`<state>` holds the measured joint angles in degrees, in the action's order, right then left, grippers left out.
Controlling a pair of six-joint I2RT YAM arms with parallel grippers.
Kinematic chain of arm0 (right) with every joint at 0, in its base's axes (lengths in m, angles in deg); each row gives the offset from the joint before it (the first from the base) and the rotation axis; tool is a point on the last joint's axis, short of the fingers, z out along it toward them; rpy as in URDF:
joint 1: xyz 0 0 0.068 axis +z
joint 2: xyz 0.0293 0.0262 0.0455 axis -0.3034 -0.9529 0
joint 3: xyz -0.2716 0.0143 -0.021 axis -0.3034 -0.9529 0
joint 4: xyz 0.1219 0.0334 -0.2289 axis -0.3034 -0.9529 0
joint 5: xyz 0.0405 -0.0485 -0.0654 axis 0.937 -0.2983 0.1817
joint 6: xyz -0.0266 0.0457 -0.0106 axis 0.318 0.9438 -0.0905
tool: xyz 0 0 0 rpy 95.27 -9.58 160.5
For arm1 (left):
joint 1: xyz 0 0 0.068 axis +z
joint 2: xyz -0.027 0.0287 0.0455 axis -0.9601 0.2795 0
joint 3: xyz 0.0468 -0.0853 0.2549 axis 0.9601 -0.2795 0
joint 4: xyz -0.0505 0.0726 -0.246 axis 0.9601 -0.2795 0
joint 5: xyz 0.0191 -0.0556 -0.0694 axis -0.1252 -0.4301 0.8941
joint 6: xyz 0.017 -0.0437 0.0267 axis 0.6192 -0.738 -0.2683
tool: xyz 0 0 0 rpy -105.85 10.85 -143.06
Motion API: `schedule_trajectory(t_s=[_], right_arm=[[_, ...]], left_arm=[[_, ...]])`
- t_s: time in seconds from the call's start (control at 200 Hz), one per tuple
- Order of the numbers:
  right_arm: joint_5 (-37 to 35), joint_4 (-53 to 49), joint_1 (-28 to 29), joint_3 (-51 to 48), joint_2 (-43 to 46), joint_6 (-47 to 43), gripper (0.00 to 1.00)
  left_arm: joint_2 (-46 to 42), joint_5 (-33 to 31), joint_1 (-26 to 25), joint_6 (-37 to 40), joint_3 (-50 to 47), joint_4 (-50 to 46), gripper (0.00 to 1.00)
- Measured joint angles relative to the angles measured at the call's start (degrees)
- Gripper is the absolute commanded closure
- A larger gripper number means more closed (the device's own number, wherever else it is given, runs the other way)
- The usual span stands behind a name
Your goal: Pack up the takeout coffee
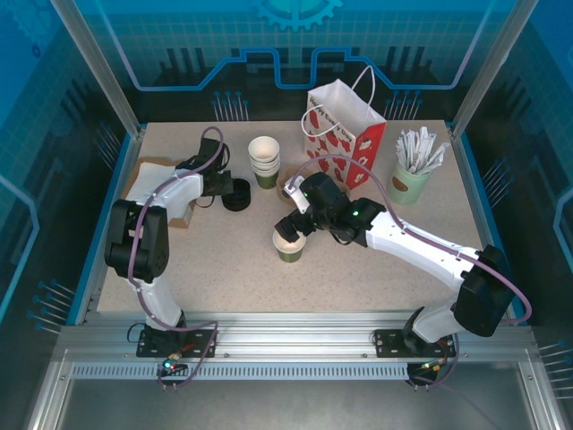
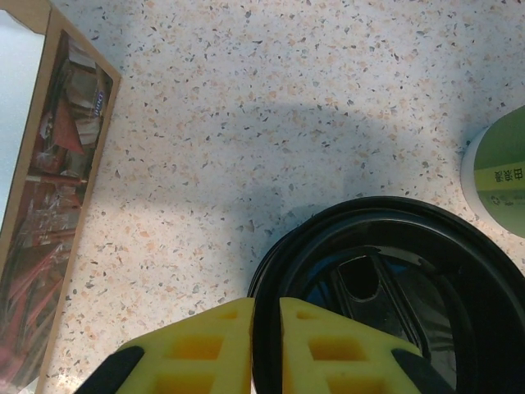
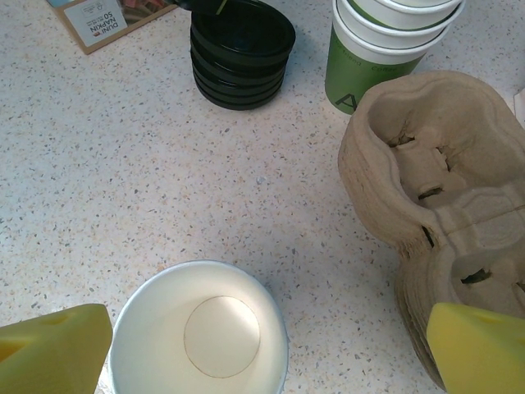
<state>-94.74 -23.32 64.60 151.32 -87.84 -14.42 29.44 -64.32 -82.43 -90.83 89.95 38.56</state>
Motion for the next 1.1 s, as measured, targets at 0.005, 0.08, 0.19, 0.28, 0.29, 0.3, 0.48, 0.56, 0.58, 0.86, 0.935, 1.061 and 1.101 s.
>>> schedule_trajectory(t_s=[0.005, 0.08, 0.19, 0.28, 0.29, 0.3, 0.48, 0.56, 0.58, 0.86, 0.935, 1.061, 1.101], right_arm=[[0.0, -0.02, 0.0, 0.0, 0.0, 0.0, 0.0], [0.0, -0.02, 0.0, -0.02, 0.0, 0.0, 0.0], [-0.02, -0.02, 0.0, -0.02, 0.0, 0.0, 0.0], [-0.02, -0.02, 0.0, -0.04, 0.0, 0.0, 0.0], [-0.02, -0.02, 0.0, -0.04, 0.0, 0.0, 0.0], [-0.02, -0.02, 0.0, -0.04, 0.0, 0.0, 0.0], [-0.02, 0.0, 0.0, -0.09, 0.0, 0.0, 0.0], [-0.04, 0.04, 0.0, -0.31, 0.0, 0.02, 0.0], [-0.04, 0.02, 0.0, -0.37, 0.0, 0.02, 0.0], [-0.24, 0.0, 0.0, -0.52, 0.02, 0.02, 0.0], [-0.24, 0.0, 0.0, -0.55, 0.02, 0.02, 0.0], [-0.39, 0.0, 0.0, -0.7, 0.07, 0.02, 0.0], [-0.44, 0.0, 0.0, -0.7, 0.13, 0.02, 0.0]], left_arm=[[0.0, 0.0, 0.0, 0.0, 0.0, 0.0, 0.82], [0.0, 0.02, 0.0, 0.02, 0.0, 0.0, 0.8], [0.0, 0.02, 0.0, 0.0, 0.0, 0.0, 0.79], [0.0, 0.02, 0.0, 0.0, 0.0, 0.0, 0.8], [0.0, 0.02, 0.0, 0.0, 0.0, 0.0, 0.8], [0.0, 0.02, 0.0, 0.0, 0.0, 0.0, 0.8], [0.33, 0.42, 0.0, 0.0, 0.0, 0.02, 0.81], [0.5, 0.42, 0.0, 0.0, 0.0, 0.0, 0.82], [0.5, 0.42, 0.0, 0.0, 0.0, 0.02, 0.82], [0.68, 0.44, 0.0, 0.02, 0.0, -0.2, 0.87], [0.66, 0.44, 0.0, 0.02, 0.0, -0.28, 0.88], [0.39, 0.44, 0.0, 0.0, 0.0, -0.44, 0.89], [0.02, 0.44, 0.0, 0.0, 0.0, -0.5, 0.89]])
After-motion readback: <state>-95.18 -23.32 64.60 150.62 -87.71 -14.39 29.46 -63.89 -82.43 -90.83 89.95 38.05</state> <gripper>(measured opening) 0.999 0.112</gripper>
